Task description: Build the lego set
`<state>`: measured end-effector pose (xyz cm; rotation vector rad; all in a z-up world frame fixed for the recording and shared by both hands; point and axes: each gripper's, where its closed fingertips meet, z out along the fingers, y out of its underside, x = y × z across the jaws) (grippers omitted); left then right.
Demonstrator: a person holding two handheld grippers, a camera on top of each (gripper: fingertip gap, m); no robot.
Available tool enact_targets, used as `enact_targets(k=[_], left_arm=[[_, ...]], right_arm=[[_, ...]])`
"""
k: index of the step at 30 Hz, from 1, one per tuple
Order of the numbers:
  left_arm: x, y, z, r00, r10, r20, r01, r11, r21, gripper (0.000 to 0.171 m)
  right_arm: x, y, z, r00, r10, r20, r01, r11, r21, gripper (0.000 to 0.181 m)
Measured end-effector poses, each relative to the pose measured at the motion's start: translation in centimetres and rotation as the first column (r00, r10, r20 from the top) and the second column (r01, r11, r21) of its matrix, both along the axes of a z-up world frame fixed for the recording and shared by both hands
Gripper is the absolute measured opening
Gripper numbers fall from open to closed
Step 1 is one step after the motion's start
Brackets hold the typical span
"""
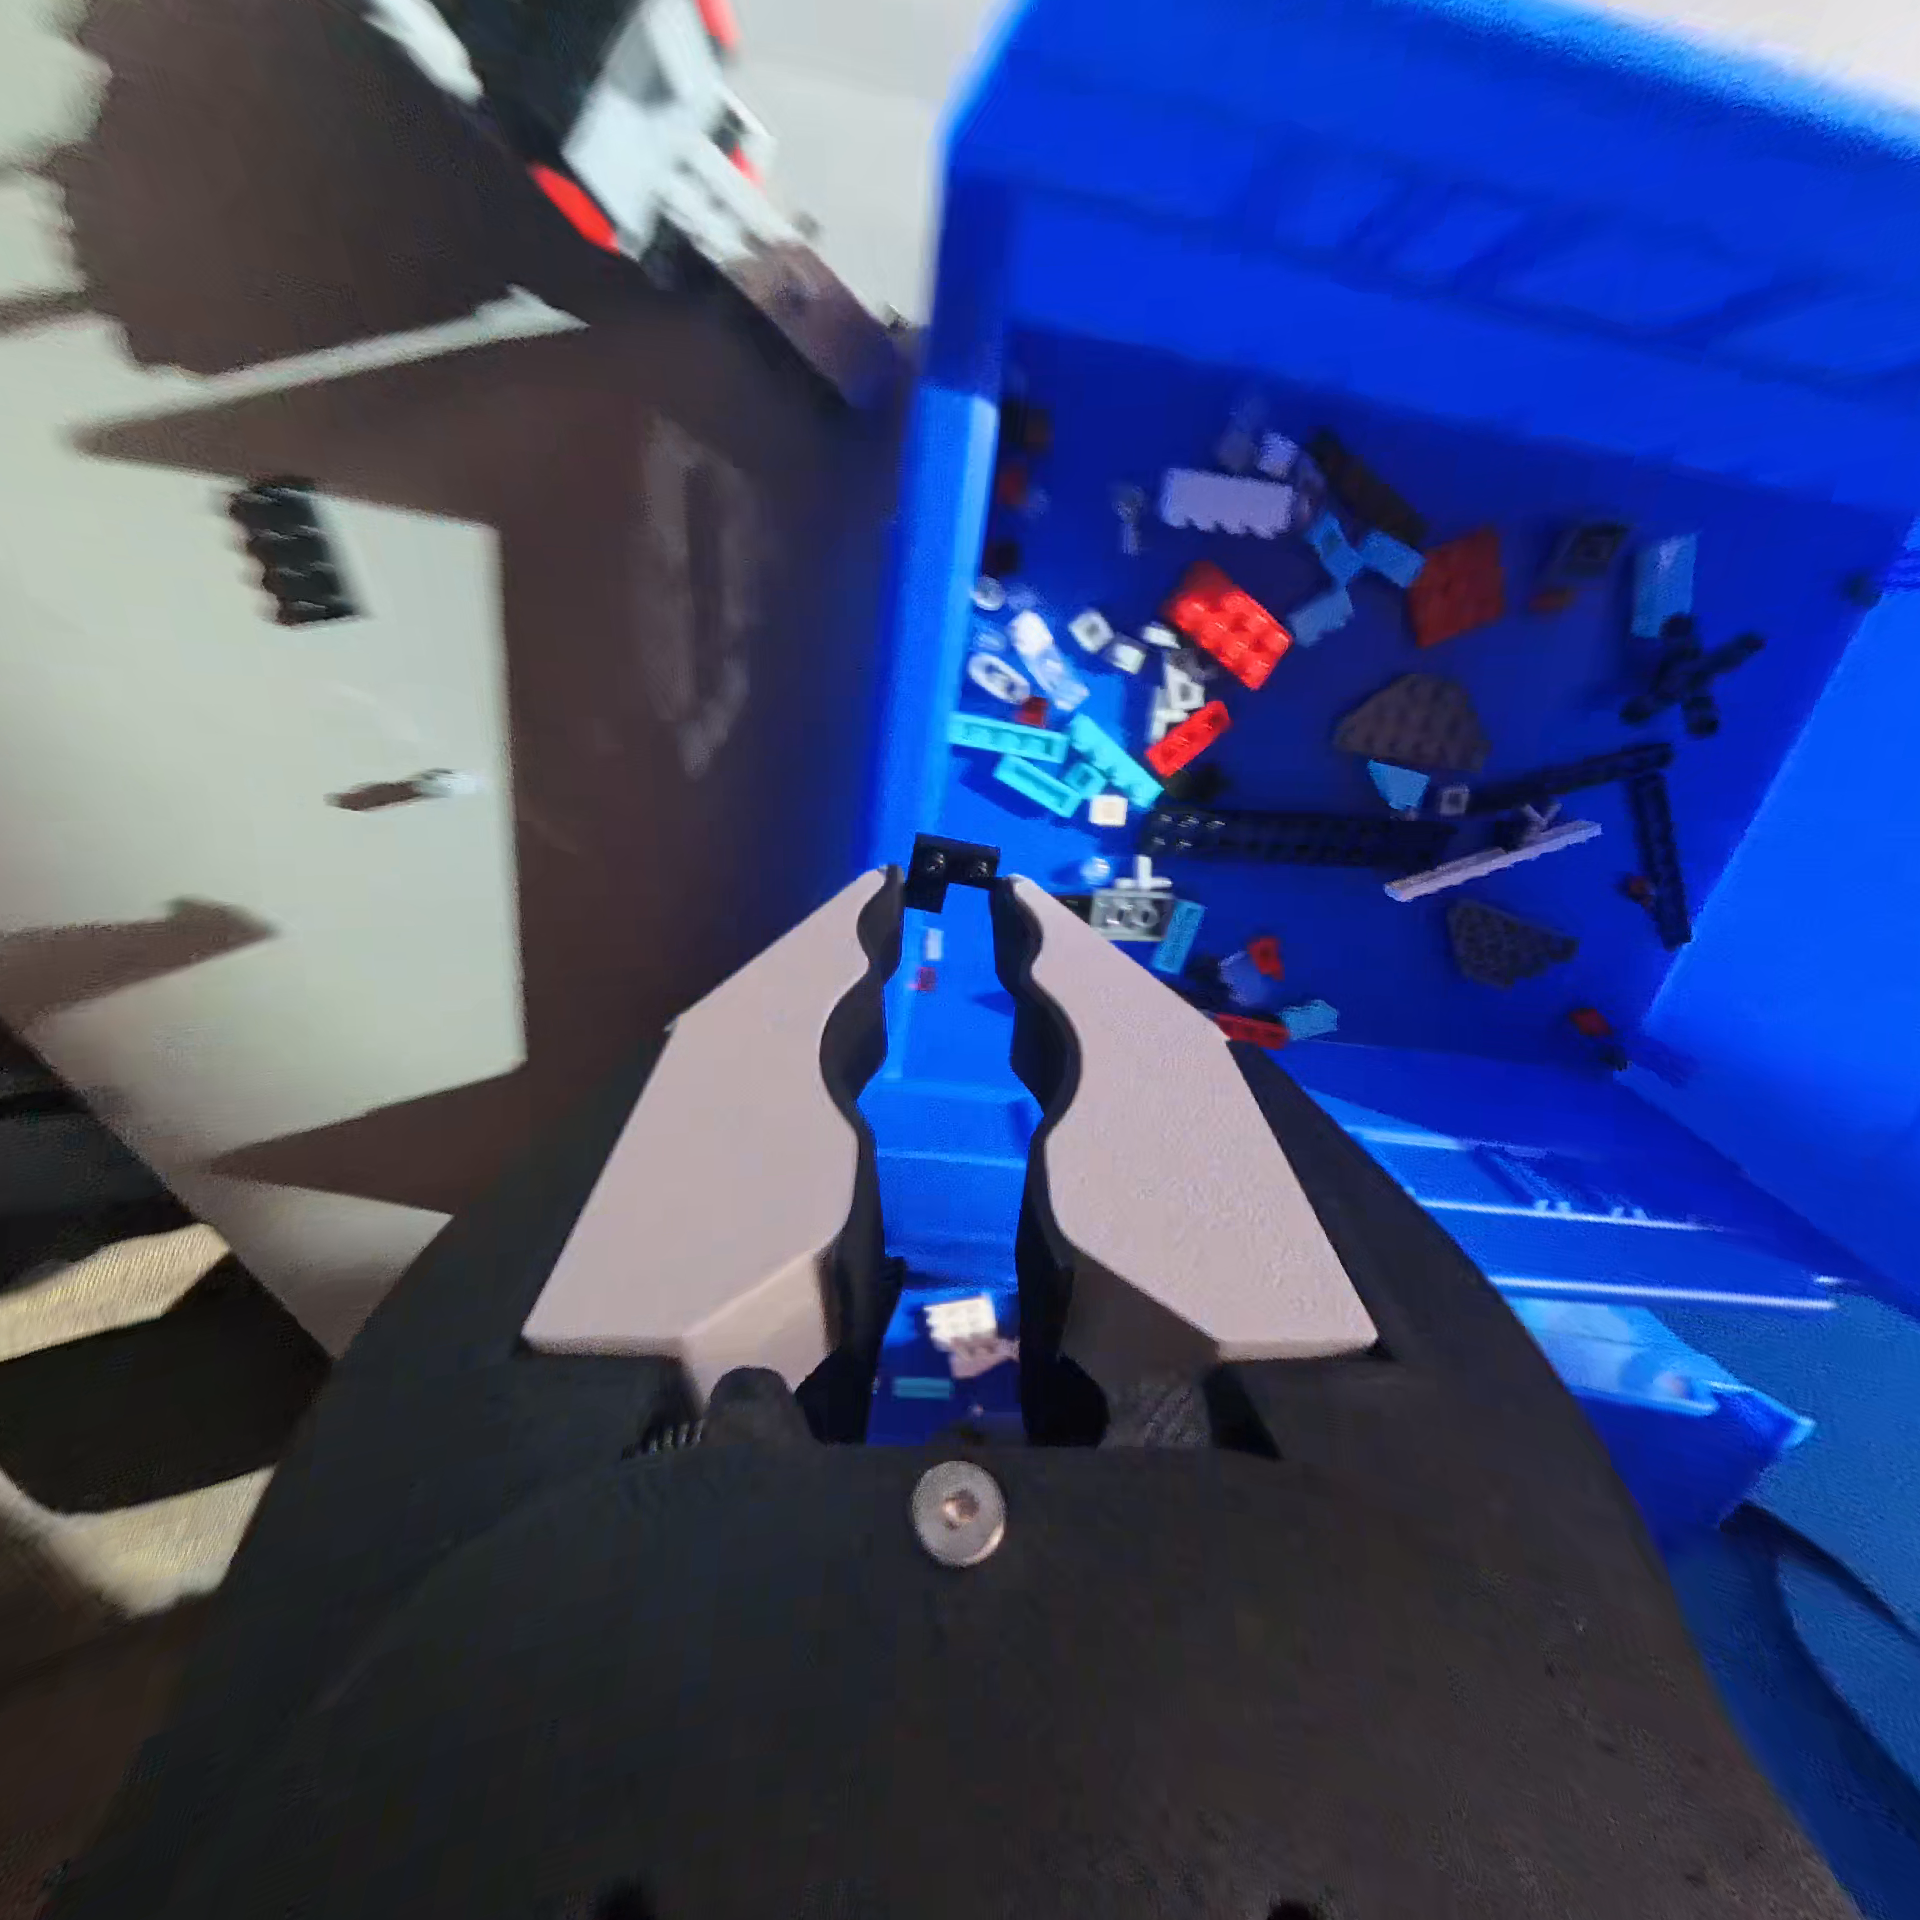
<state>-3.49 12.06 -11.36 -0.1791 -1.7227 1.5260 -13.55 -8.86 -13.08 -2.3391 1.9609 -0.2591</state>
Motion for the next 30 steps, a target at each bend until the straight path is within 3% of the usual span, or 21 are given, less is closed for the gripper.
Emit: enact_targets(k=[3,7,10,12,14,17,20,22,25,27,30], left_arm=[[0.1,-0.2,-0.1,1.0,0.013,0.006,-0.013,1.0,0.003,0.05],[0.1,-0.3,-0.2,1.0,0.014,0.007,-0.014,1.0,0.011,0.05],[0.0,-0.3,-0.2,1.0,0.007,0.012,-0.007,1.0,0.015,0.05],[-0.2,-0.3,-0.3,1.0,-0.002,0.016,0.001,1.0,0.016,0.05],[-0.3,-0.2,-0.3,1.0,-0.011,0.016,0.01,1.0,0.017,0.05],[-0.3,-0.1,-0.1,1.0,-0.011,0.014,0.011,1.0,0.006,0.05],[-0.1,0.1,0.1,1.0,-0.004,0.008,0.004,1.0,-0.014,0.05],[-0.1,0.1,0.2,1.0,-0.001,0.006,0.001,1.0,-0.021,0.05],[-0.1,0.2,0.2,1.0,-0.002,0.005,0.003,1.0,-0.022,0.05],[0.1,0.2,0.3,1.0,0.001,0.0,-0.001,1.0,-0.022,0.05],[0.3,0.1,0.3,1.0,0.009,-0.01,-0.009,1.0,-0.022,0.05]], right_arm=[[-0.9,4.7,0.4,0.993,-0.012,0.115,0.01,1.0,0.018,0.019],[-3.1,10.2,-5.1,0.99,-0.062,0.128,0.053,0.996,0.075,0.02],[-4.6,12.5,-9.3,0.991,-0.106,0.088,0.095,0.988,0.119,0.02],[-4.2,12.3,-9.1,0.981,-0.127,0.145,0.113,0.988,0.101,0.02],[-4.6,11.5,-8.3,0.985,-0.122,0.122,0.114,0.991,0.068,0.027],[-3.8,9.2,-4.4,0.986,-0.052,0.161,0.055,0.998,-0.013,0.029],[-2.0,4.8,0.8,0.974,0.088,0.209,-0.057,0.987,-0.151,0.027],[-1.2,1.9,2.0,0.966,0.207,0.156,-0.176,0.966,-0.192,0.026],[-1.2,-1.2,-0.3,0.915,0.403,-0.033,-0.403,0.907,-0.124,0.024],[-2.0,-2.3,-2.8,0.817,0.555,-0.156,-0.567,0.822,-0.045,0.019],[-2.7,-3.3,-5.6,0.726,0.649,-0.228,-0.658,0.752,0.044,0.018]])
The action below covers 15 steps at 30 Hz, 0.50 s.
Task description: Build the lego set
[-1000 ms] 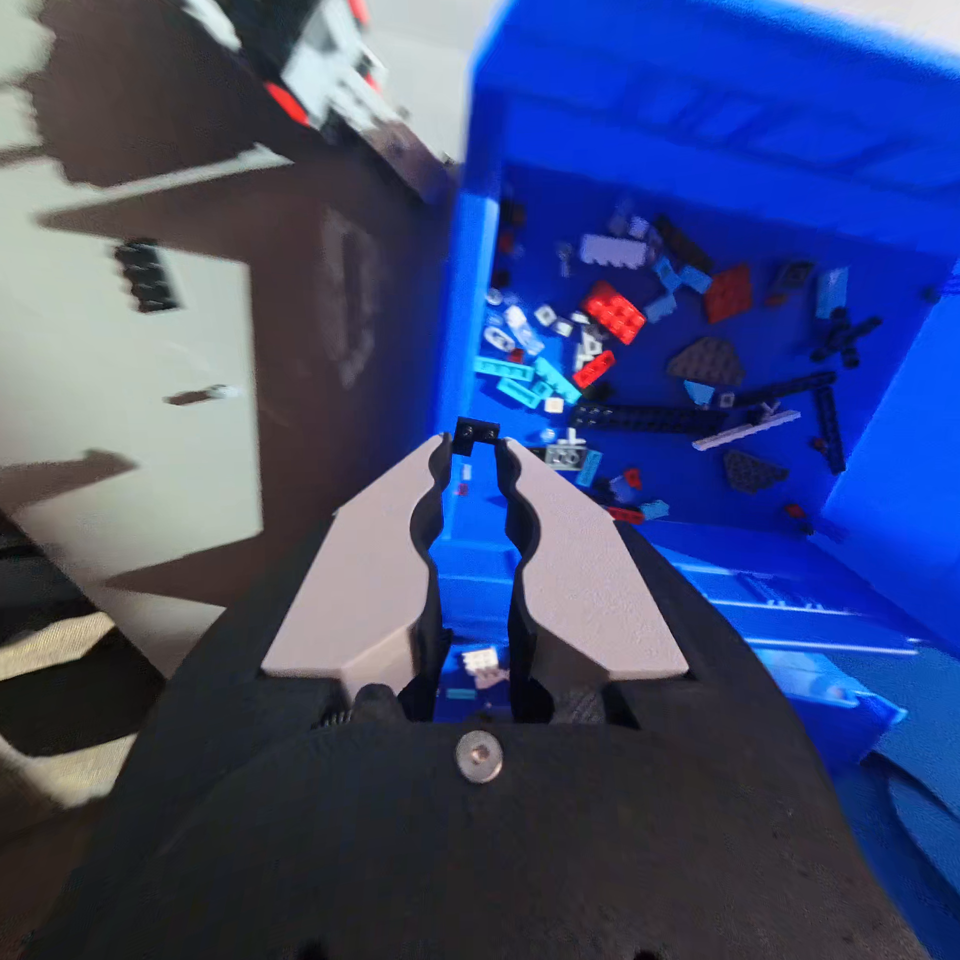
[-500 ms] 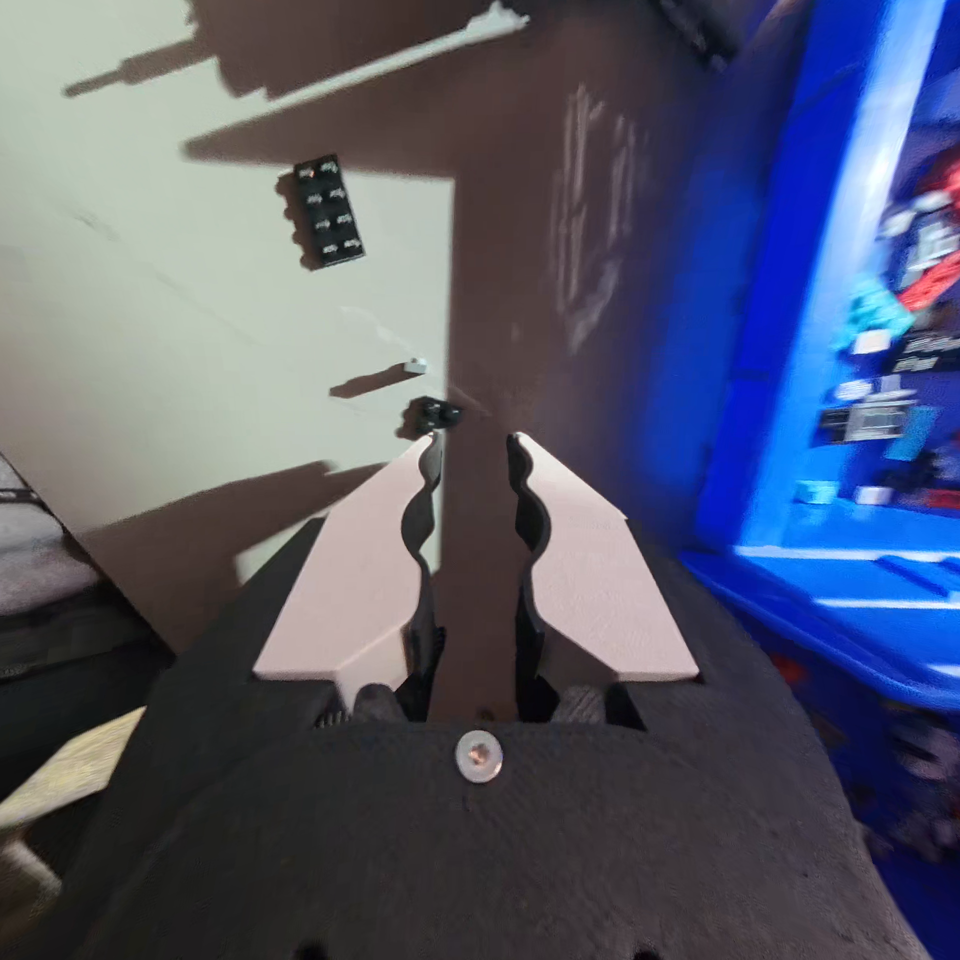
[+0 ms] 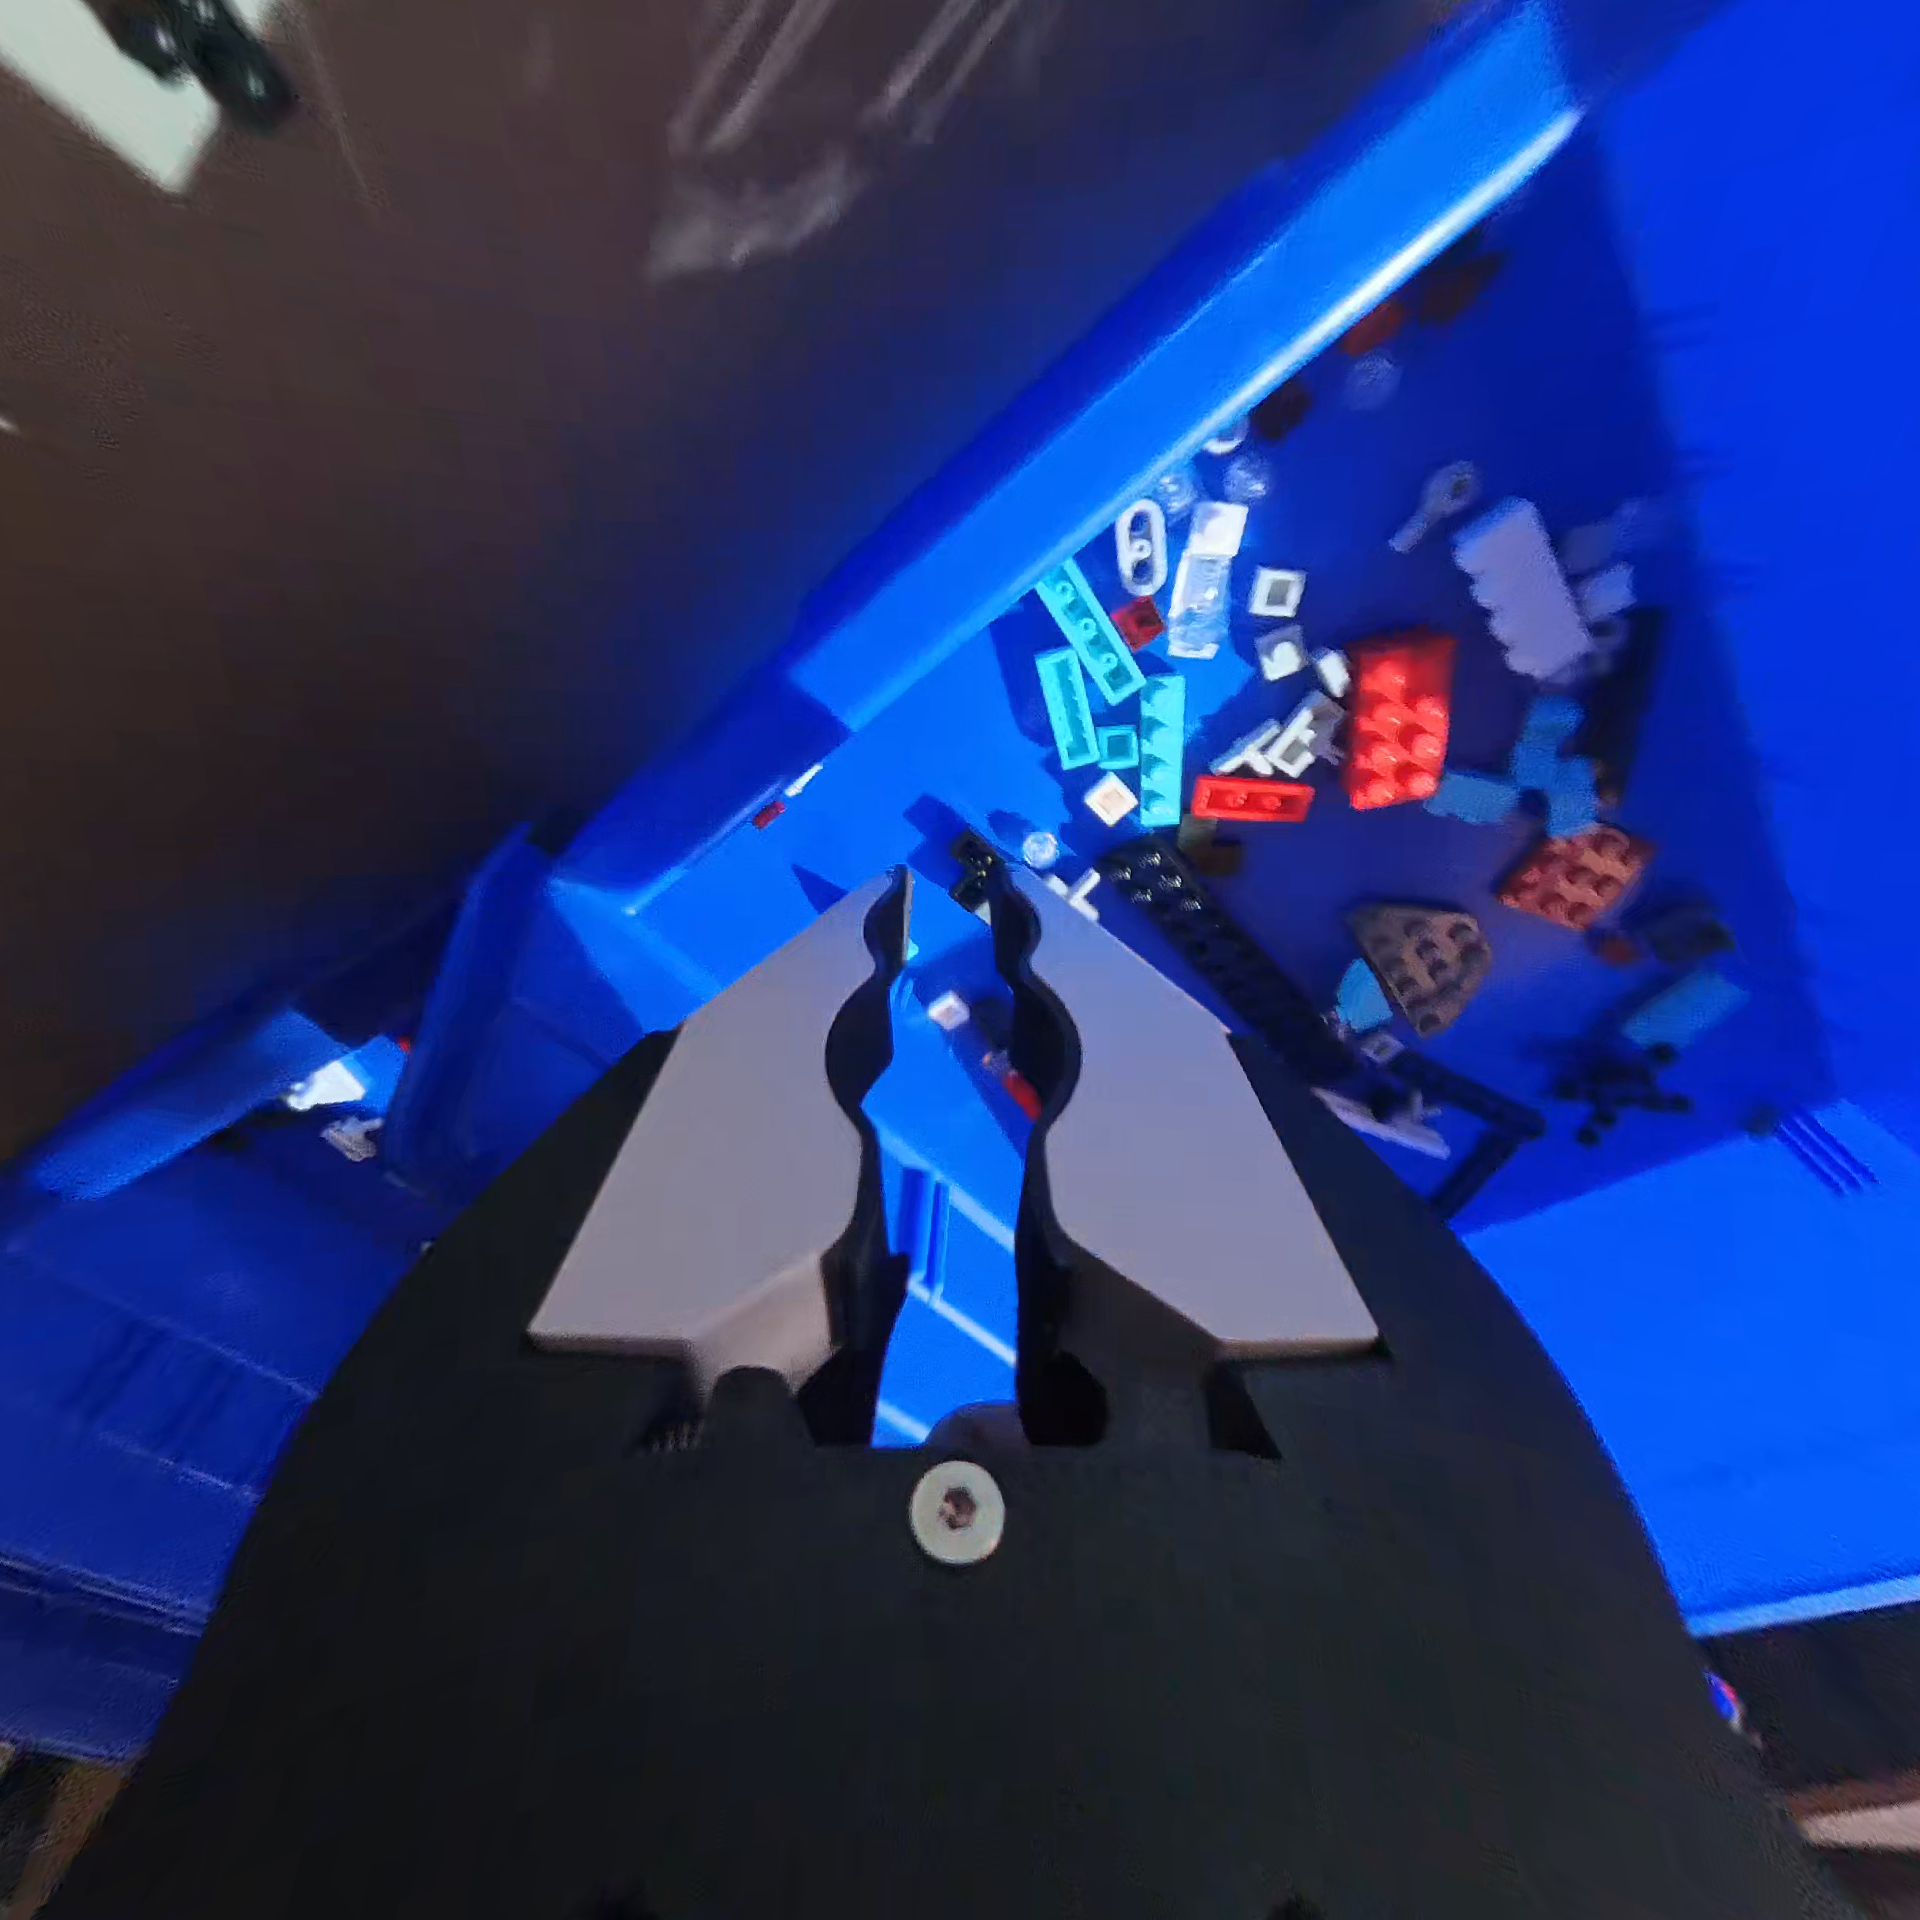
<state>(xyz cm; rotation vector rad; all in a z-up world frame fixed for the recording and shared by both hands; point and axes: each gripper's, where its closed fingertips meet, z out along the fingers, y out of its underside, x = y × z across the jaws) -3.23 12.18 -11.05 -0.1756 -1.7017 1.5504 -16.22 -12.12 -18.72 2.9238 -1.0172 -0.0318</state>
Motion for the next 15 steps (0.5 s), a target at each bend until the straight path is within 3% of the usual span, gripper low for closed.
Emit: enact_targets(k=[5,15], left_arm=[[0.5,-0.3,0.0,1.0,0.022,-0.015,-0.021,1.0,0.007,0.05],[0.7,-0.3,0.1,0.999,0.027,-0.026,-0.027,1.0,0.004,0.05]], right_arm=[[0.0,-0.9,-1.9,0.997,0.076,-0.027,-0.076,0.997,-0.001,0.018],[-0.2,-1.7,-3.5,0.996,0.081,-0.045,-0.082,0.997,-0.01,0.011]])
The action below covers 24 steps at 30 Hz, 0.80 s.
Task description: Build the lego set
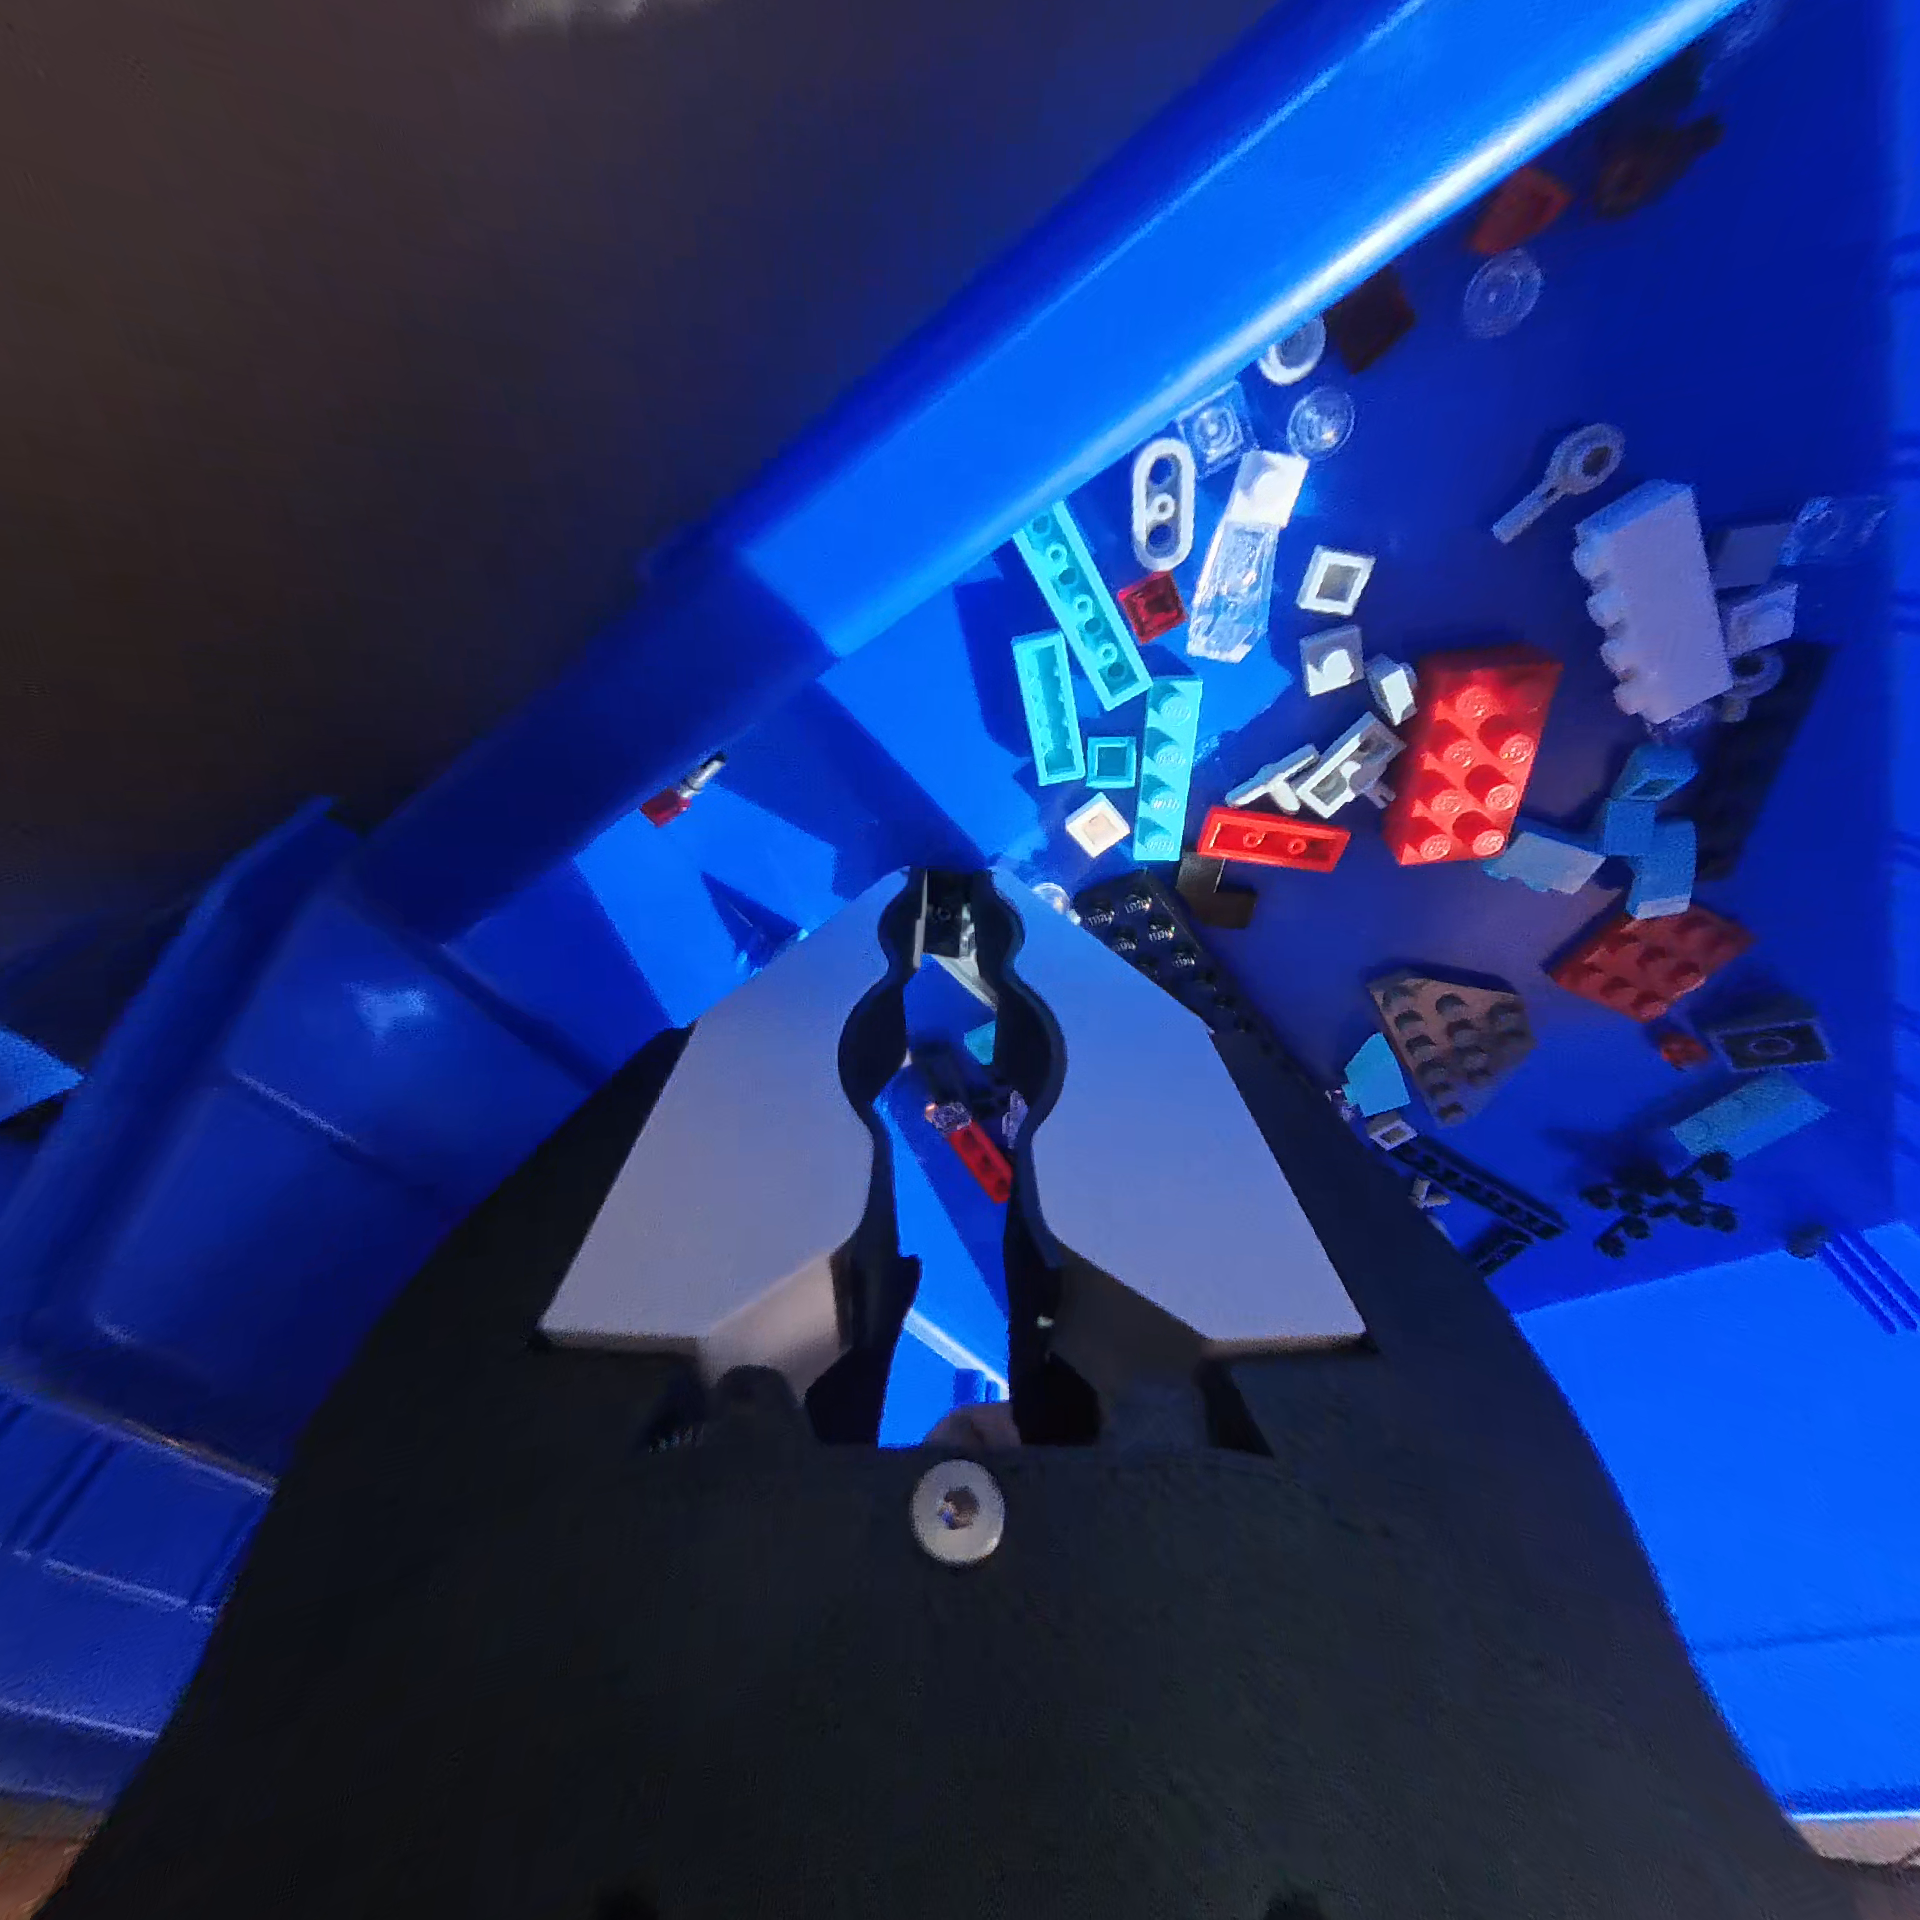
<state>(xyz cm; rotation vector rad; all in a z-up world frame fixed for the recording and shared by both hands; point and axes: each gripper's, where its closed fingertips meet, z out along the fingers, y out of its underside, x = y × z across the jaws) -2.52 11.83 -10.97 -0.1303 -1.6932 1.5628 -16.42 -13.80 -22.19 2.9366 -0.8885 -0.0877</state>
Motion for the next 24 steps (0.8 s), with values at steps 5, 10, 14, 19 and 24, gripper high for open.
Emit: enact_targets(k=[5,10,14,19,24], left_arm=[[0.2,0.1,0.2,1.0,0.009,-0.005,-0.009,1.0,-0.011,0.05],[0.5,0.2,0.2,1.0,0.026,-0.001,-0.026,1.0,-0.016,0.05],[0.3,0.0,0.0,1.0,0.019,0.01,-0.019,1.0,-0.001,0.05],[0.1,-0.1,-0.3,1.0,0.012,0.023,-0.012,1.0,0.016,0.05],[-0.3,-0.3,-0.7,0.998,0.01,0.054,-0.012,0.999,0.037,0.049]], right_arm=[[0.1,-0.2,0.7,0.999,-0.022,0.04,0.024,0.999,-0.039,0.011],[3.0,3.7,6.3,0.941,-0.154,0.3,0.146,0.988,0.049,0.011],[4.3,10.8,10.6,0.829,-0.253,0.498,0.18,0.965,0.19,0.012],[5.5,18.7,9.1,0.664,-0.407,0.627,0.191,0.903,0.384,0.011],[6.4,19.8,4.7,0.545,-0.555,0.628,0.289,0.828,0.481,0.011]])
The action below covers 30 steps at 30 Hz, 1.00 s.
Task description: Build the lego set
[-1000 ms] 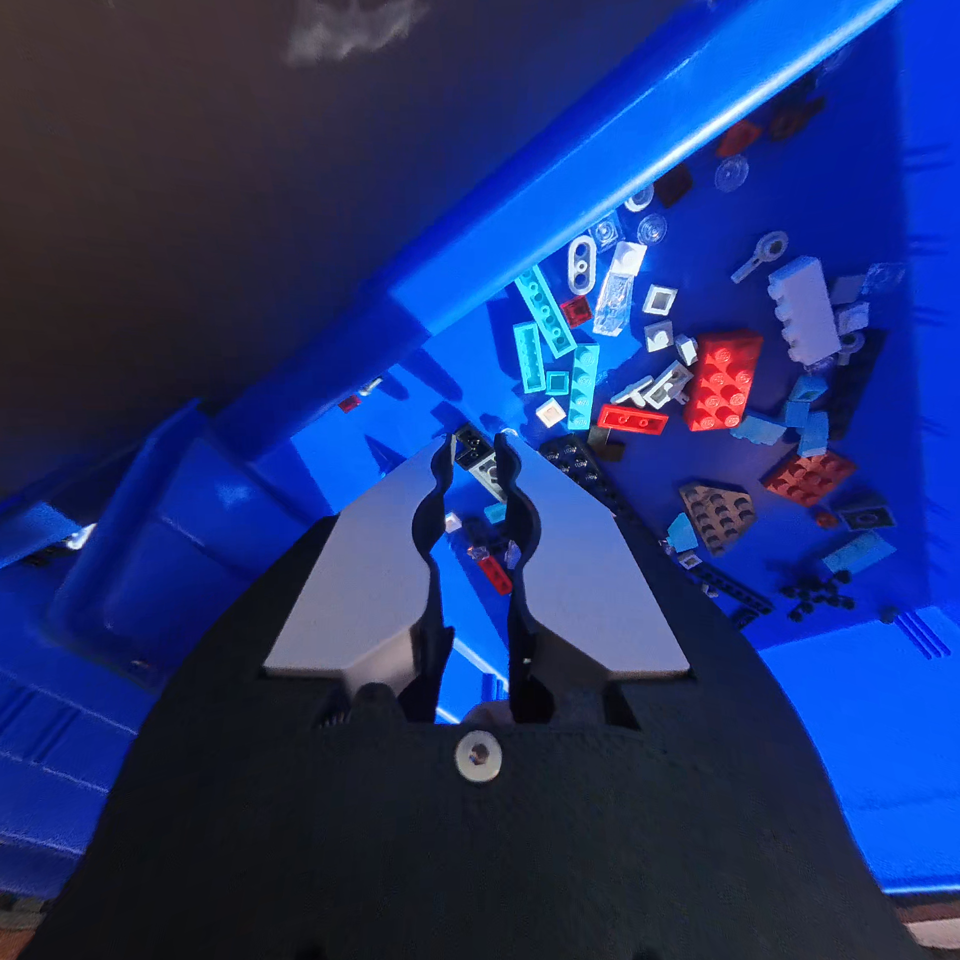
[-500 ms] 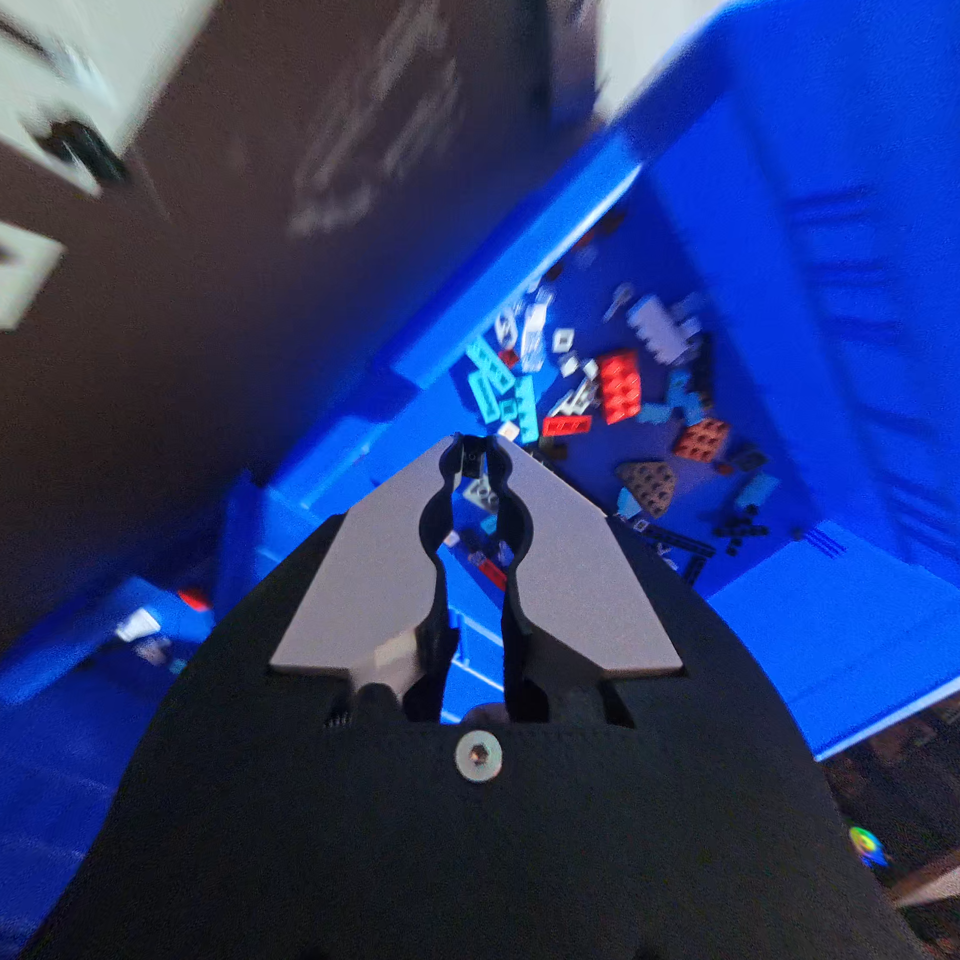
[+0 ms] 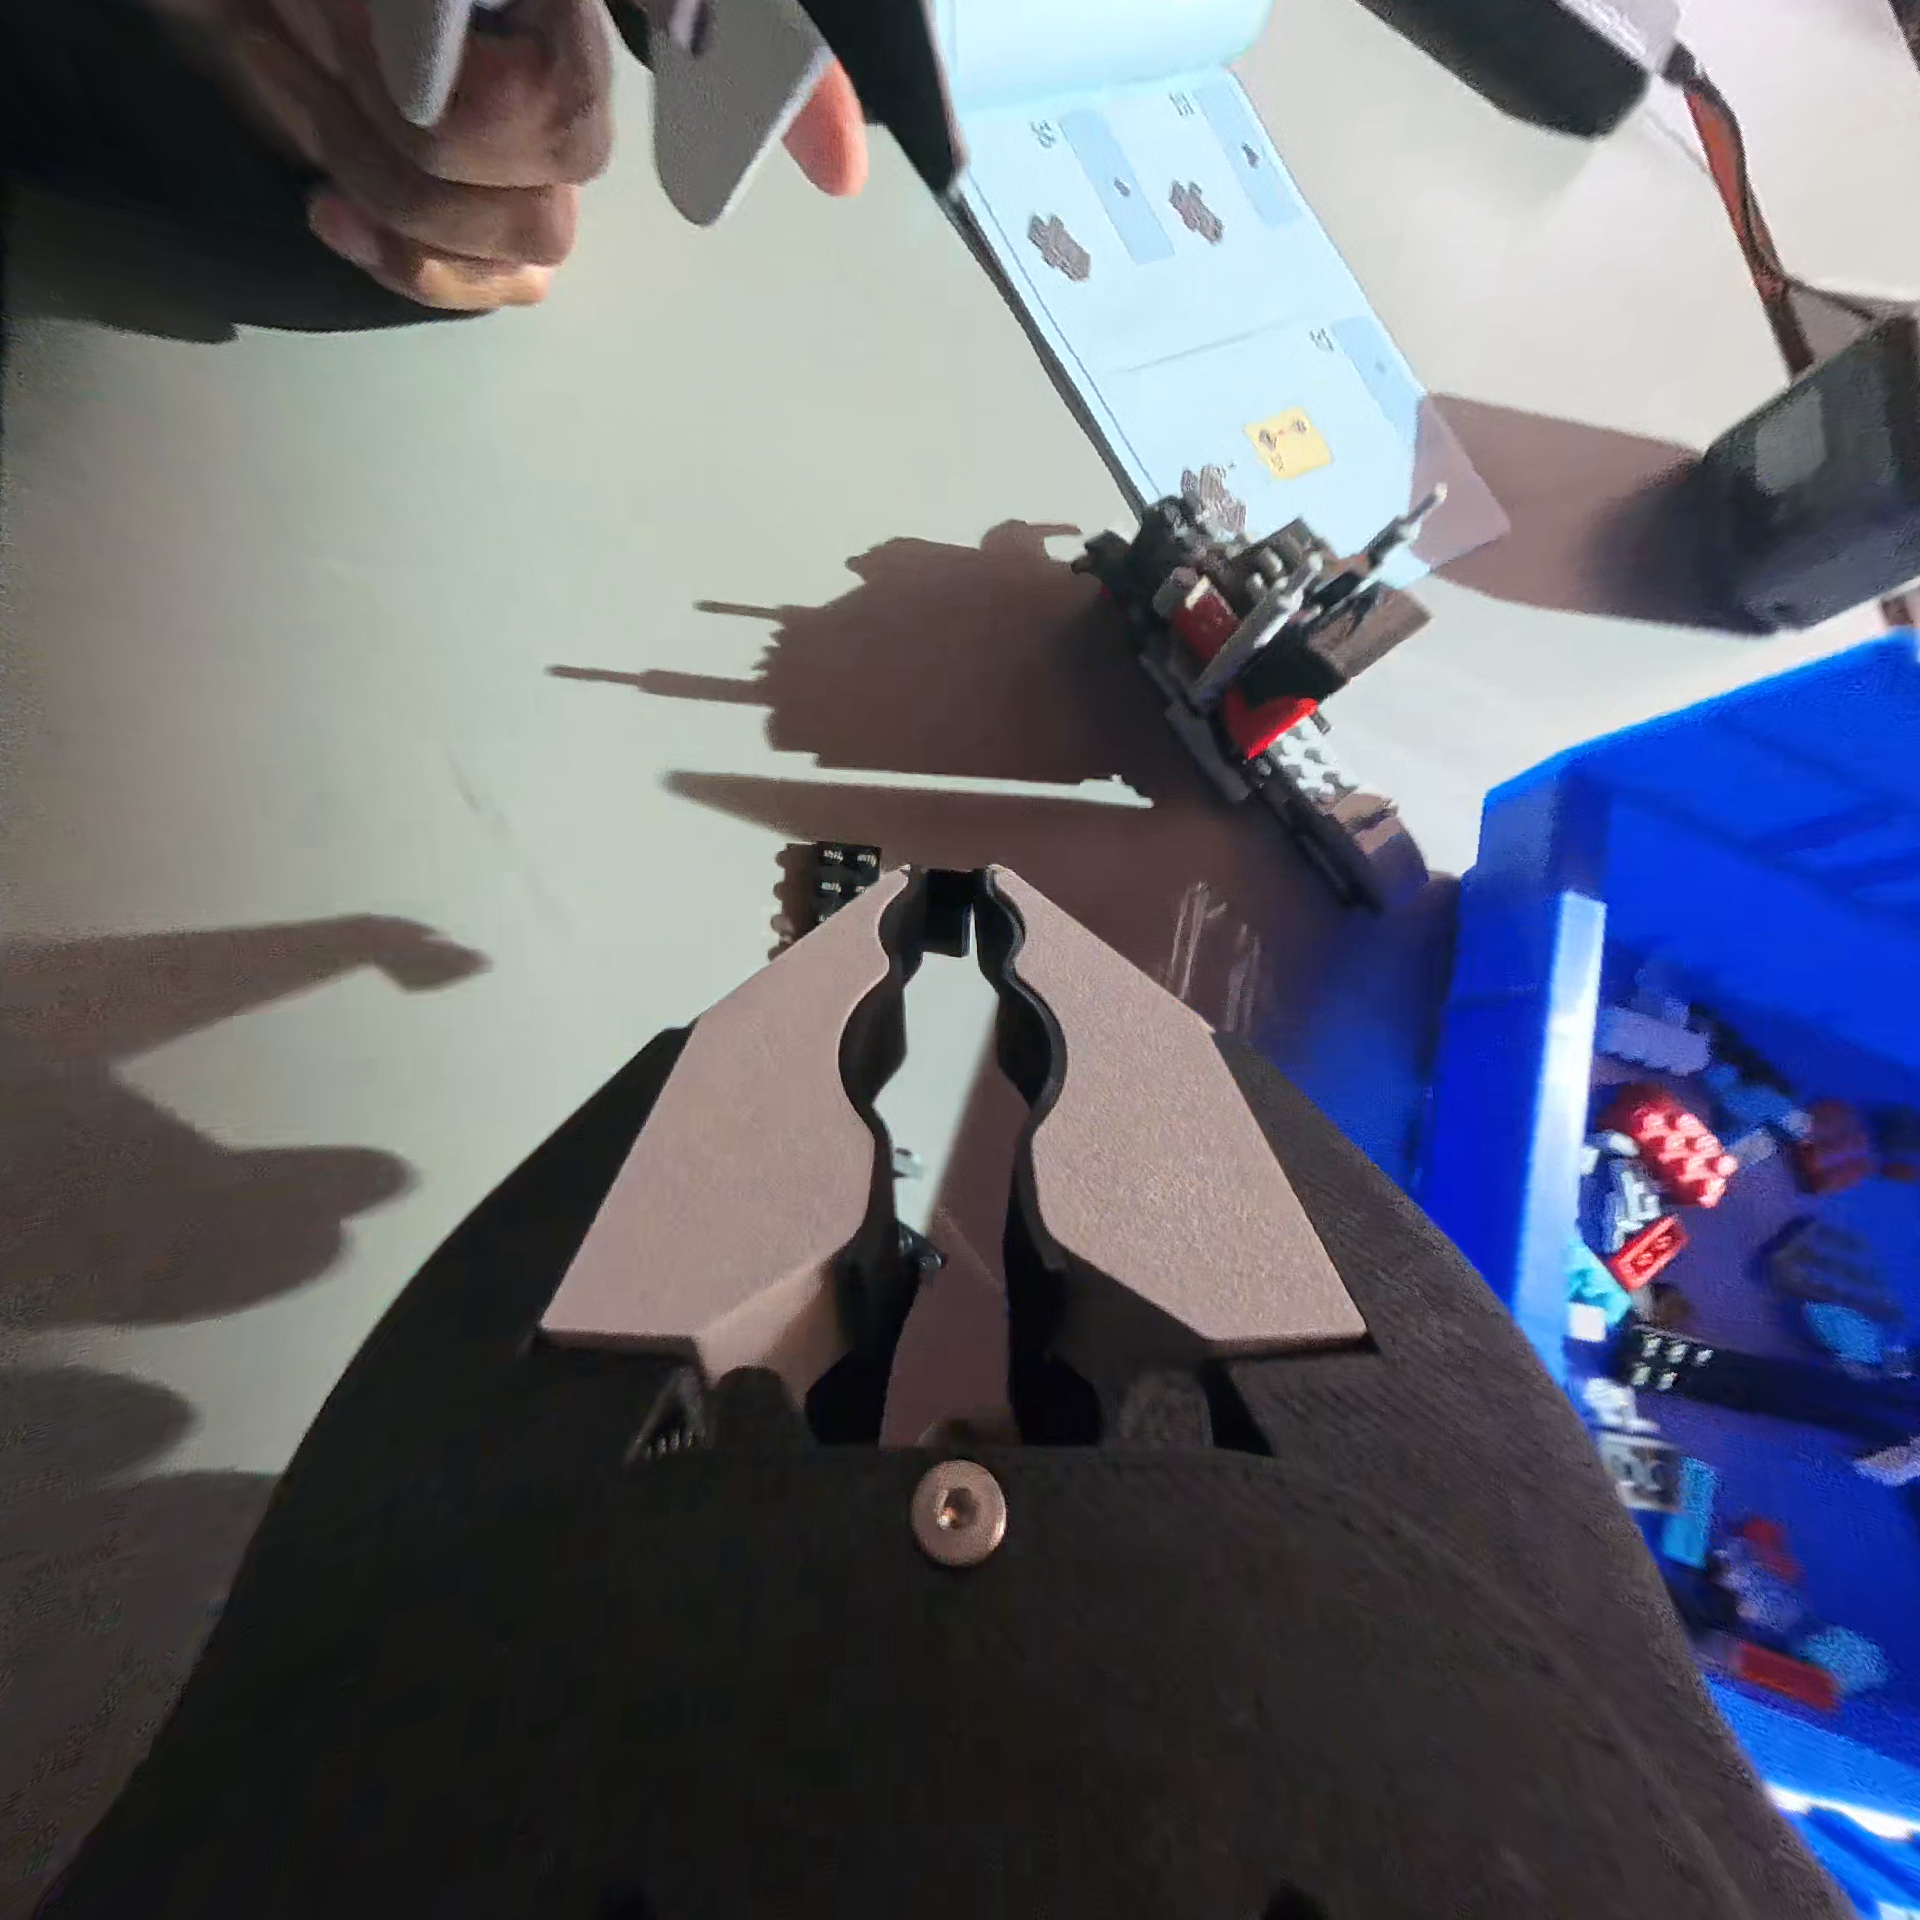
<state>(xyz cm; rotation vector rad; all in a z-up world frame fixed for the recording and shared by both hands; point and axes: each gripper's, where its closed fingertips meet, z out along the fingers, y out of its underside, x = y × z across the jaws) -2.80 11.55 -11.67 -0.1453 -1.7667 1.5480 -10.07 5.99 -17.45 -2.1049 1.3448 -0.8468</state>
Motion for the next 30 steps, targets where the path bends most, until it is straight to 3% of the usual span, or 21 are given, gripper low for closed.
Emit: enact_targets(k=[4,8,15,20,25,30], left_arm=[[-0.1,-0.1,-0.3,1.0,0.016,0.026,-0.016,1.0,0.011,0.049],[0.3,-0.1,-0.3,0.999,0.042,0.022,-0.042,0.999,0.013,0.049],[0.0,-0.8,-1.3,0.998,0.038,0.057,-0.042,0.996,0.081,0.049],[-1.1,-1.3,-2.2,0.993,0.001,0.116,-0.015,0.992,0.124,0.05],[-1.5,-1.6,-2.6,0.99,-0.004,0.141,-0.016,0.99,0.14,0.05],[-1.1,-1.7,-2.4,0.993,0.014,0.12,-0.031,0.99,0.135,0.05]], right_arm=[[-0.3,-1.1,-2.2,0.995,-0.104,-0.012,0.104,0.993,0.052,0.017],[-2.3,-1.8,-1.8,0.982,-0.19,0.012,0.188,0.977,0.101,0.032],[-7.6,-3.0,-2.3,0.936,-0.351,0.008,0.347,0.927,0.146,0.031],[-7.7,-2.9,-3.6,0.931,-0.365,-0.013,0.363,0.923,0.13,0.031],[-5.5,-2.2,-2.5,0.944,-0.322,0.071,0.31,0.941,0.139,0.025],[-4.5,-1.6,-3.7,0.962,-0.272,0.017,0.269,0.958,0.099,0.012]])
